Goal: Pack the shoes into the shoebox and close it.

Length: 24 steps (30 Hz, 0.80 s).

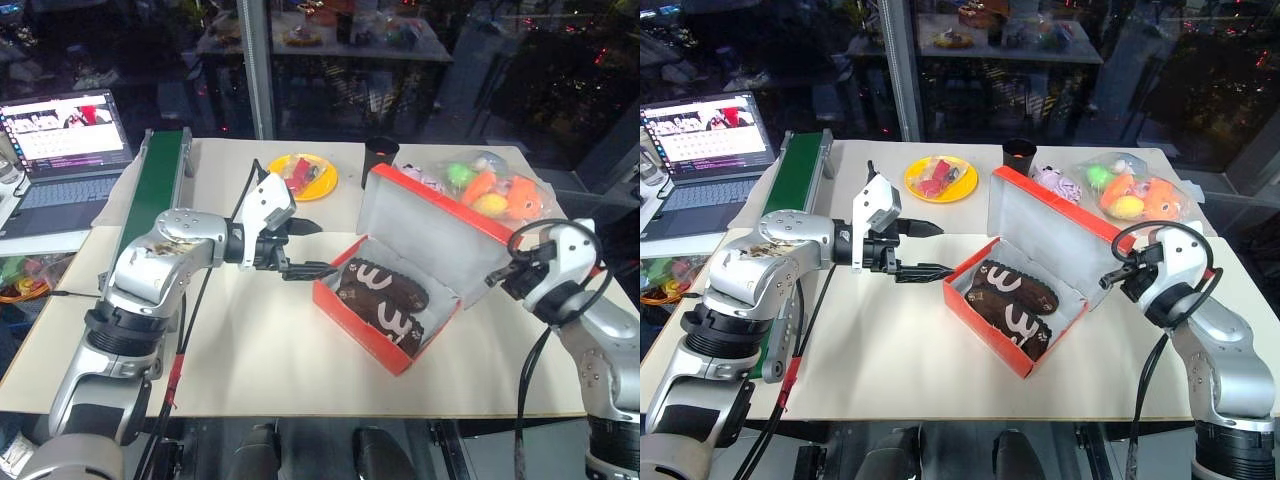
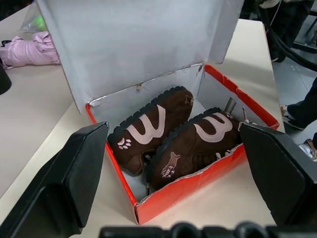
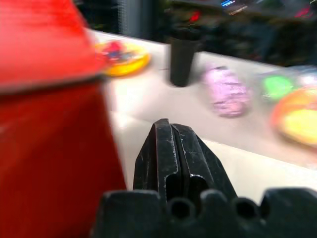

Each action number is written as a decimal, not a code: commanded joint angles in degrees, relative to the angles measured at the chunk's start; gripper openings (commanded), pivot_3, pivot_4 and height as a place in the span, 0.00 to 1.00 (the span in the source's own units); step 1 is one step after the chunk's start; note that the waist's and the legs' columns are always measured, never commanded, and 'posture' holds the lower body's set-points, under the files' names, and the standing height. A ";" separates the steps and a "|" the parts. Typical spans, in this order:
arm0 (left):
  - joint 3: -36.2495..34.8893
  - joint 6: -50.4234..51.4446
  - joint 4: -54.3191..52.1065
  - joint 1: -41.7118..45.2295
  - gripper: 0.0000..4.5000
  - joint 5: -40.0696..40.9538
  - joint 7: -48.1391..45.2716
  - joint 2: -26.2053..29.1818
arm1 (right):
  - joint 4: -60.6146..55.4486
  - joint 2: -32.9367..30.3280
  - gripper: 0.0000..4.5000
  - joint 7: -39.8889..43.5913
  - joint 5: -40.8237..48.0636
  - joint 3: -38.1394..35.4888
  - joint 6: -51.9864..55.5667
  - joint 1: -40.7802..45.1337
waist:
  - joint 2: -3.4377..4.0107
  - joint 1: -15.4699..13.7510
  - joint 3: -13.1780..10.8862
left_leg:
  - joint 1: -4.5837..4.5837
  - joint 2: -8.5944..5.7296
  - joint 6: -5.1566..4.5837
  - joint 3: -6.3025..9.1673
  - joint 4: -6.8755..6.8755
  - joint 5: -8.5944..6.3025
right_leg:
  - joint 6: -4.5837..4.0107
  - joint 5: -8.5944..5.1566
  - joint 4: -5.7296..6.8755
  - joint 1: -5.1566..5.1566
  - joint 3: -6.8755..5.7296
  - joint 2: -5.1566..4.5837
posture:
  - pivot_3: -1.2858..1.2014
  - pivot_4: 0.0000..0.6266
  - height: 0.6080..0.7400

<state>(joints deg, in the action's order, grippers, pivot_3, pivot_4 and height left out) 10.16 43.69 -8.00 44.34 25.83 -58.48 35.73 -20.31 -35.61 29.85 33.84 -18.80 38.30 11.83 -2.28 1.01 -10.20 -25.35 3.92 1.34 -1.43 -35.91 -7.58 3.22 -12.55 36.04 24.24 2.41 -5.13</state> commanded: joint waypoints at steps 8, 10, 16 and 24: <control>-3.13 0.96 -4.97 -2.42 1.00 0.93 2.62 1.52 | -4.80 -4.10 0.01 5.34 18.65 0.80 16.73 5.24 | -0.02 -0.19 -0.01 | -0.06 -0.01 -0.01 0.00 -0.02 -0.01 | 0.00 0.00 -0.03 0.02 -0.02 -0.02 | 0.52 0.24 0.97; -3.24 1.19 -5.45 -2.71 1.00 1.01 3.06 1.40 | -4.26 -4.80 0.01 5.91 19.91 1.00 17.64 5.71 | -0.02 -0.24 -0.01 | -0.05 -0.01 -0.01 0.00 -0.01 -0.01 | 0.00 0.00 -0.03 0.01 -0.01 -0.02 | 0.52 0.24 0.97; -4.07 2.03 -6.94 -3.81 1.00 1.55 4.49 1.53 | -1.96 -7.70 0.01 9.23 21.58 1.65 18.83 7.39 | -0.03 -0.28 -0.02 | -0.10 -0.01 -0.02 0.01 -0.01 -0.01 | 0.00 0.00 -0.07 0.03 -0.02 -0.02 | 0.52 0.24 0.97; -4.36 2.50 -7.19 -4.28 1.00 2.17 5.27 1.55 | 6.36 -2.03 0.01 7.53 6.13 18.09 10.39 14.59 | -0.03 0.13 -0.01 | -0.05 0.01 -0.03 0.01 -0.02 -0.02 | 0.00 0.01 -0.04 0.05 0.01 0.03 | 0.52 0.24 0.97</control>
<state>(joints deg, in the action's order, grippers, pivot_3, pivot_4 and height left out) 7.53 46.41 -13.26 39.77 27.28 -53.39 36.85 -16.30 -38.35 37.09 45.43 -4.94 52.87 25.00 -2.31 1.14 -10.21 -25.40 3.93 1.31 -1.42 -35.92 -7.59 3.23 -12.54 35.99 24.28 2.42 -5.10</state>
